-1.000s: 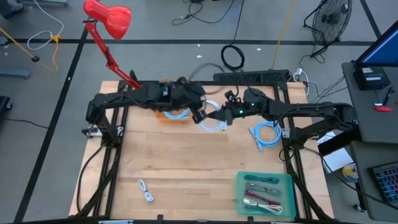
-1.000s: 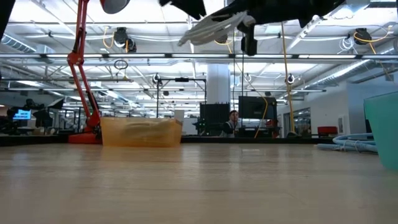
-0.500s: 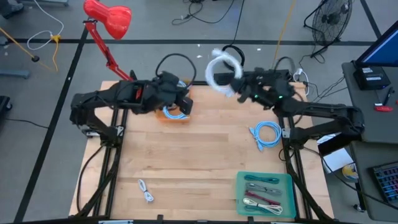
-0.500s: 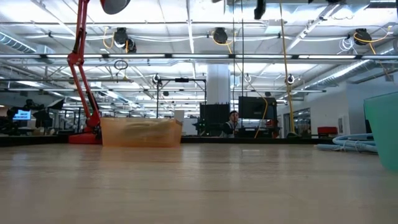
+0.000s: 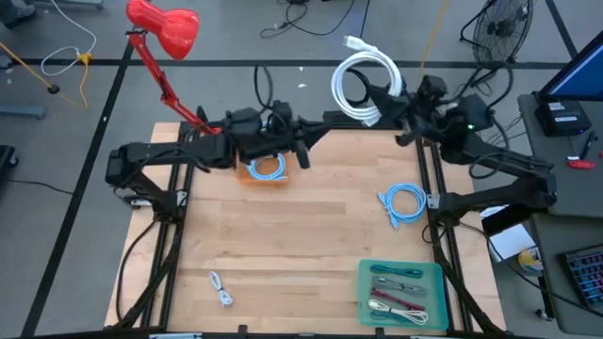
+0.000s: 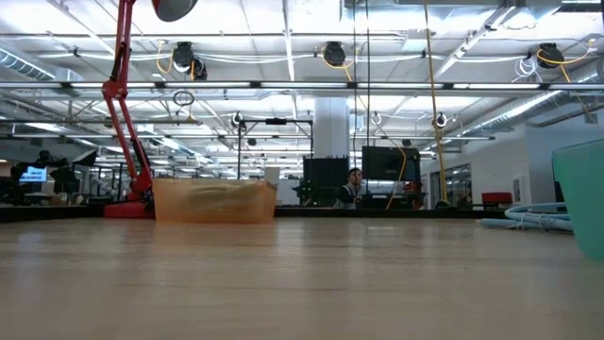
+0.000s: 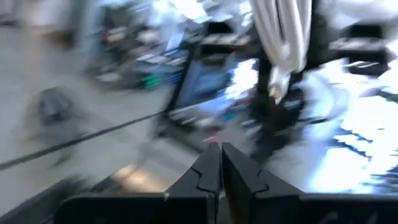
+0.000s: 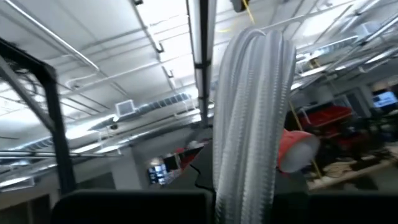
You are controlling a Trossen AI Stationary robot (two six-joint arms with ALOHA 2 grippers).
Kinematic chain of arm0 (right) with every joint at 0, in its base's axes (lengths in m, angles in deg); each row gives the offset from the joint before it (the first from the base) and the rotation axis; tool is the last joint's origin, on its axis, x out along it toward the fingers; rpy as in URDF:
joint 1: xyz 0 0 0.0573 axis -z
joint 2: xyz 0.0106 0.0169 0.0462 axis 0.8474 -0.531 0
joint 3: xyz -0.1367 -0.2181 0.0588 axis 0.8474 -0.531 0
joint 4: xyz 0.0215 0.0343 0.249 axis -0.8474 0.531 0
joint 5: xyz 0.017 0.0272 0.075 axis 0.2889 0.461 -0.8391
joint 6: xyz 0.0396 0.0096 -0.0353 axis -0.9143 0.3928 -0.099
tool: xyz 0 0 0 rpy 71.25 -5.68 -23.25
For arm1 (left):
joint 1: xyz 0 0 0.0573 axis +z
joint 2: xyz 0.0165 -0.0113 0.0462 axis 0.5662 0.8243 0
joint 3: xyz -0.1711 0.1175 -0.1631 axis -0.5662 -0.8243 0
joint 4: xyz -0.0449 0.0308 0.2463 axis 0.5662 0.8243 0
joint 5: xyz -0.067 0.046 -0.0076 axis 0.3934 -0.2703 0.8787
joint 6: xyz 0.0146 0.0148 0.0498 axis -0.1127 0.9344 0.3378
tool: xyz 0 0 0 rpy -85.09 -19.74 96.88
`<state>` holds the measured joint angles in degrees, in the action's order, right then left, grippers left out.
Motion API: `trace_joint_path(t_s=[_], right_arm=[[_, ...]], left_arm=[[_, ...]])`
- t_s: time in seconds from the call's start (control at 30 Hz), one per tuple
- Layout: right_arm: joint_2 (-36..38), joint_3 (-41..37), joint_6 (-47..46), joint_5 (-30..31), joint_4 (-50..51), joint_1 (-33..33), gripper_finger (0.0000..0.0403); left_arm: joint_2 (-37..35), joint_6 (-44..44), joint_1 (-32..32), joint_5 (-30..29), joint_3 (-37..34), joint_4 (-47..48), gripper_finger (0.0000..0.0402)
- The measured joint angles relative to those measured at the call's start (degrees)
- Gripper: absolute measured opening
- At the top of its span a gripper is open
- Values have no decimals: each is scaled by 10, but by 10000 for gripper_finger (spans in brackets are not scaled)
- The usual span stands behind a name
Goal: Pick & Place USB Port
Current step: Put the white wire cable into the orange bin
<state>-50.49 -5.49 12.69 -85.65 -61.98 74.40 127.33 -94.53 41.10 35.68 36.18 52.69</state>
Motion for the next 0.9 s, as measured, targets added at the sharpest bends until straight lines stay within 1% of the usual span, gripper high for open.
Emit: trace_joint_path(t_s=[0.07, 0.17, 0.23, 0.27, 0.3, 0.37, 0.53, 0.63, 0.7, 0.77, 0.9], right_arm=[[11, 0, -3, 1, -1, -10, 11], [26, 0, 5, 13, 4, -25, 11], [33, 0, 16, 29, 12, -34, 11], [35, 0, 22, 35, 13, -37, 11], [37, 0, 27, 39, 17, -40, 11], [37, 0, 32, 46, 21, -42, 11], [31, 0, 35, 46, 29, -42, 11], [23, 0, 42, 46, 31, -42, 11], [19, 0, 44, 46, 31, -42, 11], [16, 0, 45, 46, 31, -42, 11], [10, 0, 45, 46, 31, -42, 11]], left_arm=[[1, -9, 24, 75, -30, -84, 14], [14, -44, 56, 153, -58, -227, 11], [26, -70, 70, 184, -69, -317, 19], [37, -77, 72, 190, -66, -366, 29], [44, -86, 74, 198, -64, -394, 41], [55, -109, 76, 209, -51, -396, 77], [85, -145, 69, 210, -7, -375, 189], [94, -144, 62, 201, 20, -353, 237], [98, -144, 60, 201, 36, -341, 257], [99, -142, 59, 199, 46, -329, 266], [100, -122, 53, 194, 59, -303, 263]])
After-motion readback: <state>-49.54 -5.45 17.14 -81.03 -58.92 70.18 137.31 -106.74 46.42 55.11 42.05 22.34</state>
